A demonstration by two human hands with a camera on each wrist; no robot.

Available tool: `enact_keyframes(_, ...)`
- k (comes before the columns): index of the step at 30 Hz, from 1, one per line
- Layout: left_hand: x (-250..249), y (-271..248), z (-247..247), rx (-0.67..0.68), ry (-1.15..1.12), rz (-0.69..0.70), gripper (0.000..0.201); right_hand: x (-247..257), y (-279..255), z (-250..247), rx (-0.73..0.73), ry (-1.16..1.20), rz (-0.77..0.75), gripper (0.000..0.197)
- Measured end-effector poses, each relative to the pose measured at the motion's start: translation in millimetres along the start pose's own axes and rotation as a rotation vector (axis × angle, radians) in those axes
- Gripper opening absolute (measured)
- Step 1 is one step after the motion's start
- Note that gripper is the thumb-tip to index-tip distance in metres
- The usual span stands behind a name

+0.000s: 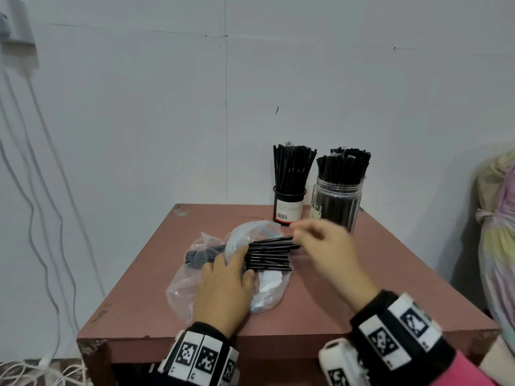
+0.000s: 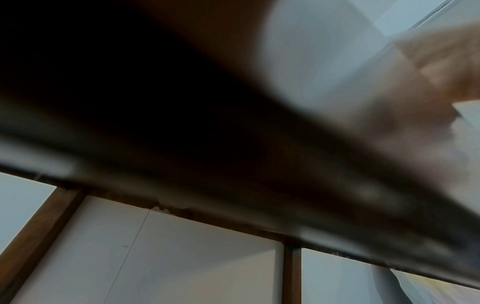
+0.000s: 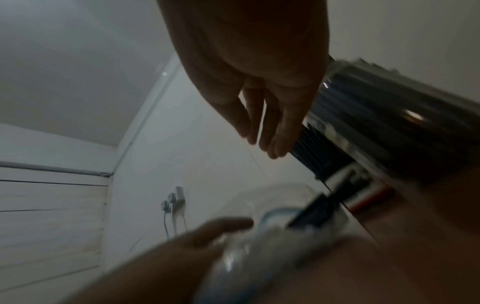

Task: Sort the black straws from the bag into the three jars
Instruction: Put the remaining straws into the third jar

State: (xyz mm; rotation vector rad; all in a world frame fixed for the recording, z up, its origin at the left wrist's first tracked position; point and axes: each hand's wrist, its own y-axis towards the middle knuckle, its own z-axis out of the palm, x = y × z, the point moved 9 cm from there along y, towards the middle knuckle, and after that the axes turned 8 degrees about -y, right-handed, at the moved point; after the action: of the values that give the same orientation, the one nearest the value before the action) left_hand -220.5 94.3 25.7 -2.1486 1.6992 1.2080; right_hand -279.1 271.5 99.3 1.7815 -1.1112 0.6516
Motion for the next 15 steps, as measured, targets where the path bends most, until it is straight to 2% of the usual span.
enact_keyframes(3, -1, 0, 0, 0.004, 0.026, -0.004, 0.05, -16, -13, 34, 0.121, -0.306, -0.018, 0.018)
enact_keyframes(5, -1, 0, 1, 0.009, 0.047, -0.006, 0.05, -16, -16, 47, 0.152, -0.402, -0.067, 0.02)
enact_keyframes(8, -1, 0, 1, 0.015, 0.057, -0.009, 0.05, -21, -17, 63, 0.157, -0.451, -0.093, 0.021)
enact_keyframes(11, -1, 0, 2, 0.018, 0.052, -0.013, 0.051, -33, -21, 76, 0.19, -0.639, -0.101, 0.033)
enact_keyframes(15, 1, 1, 3, 0.014, 0.044, -0.023, 0.052, -35, -21, 70, 0.159, -0.787, -0.098, 0.038)
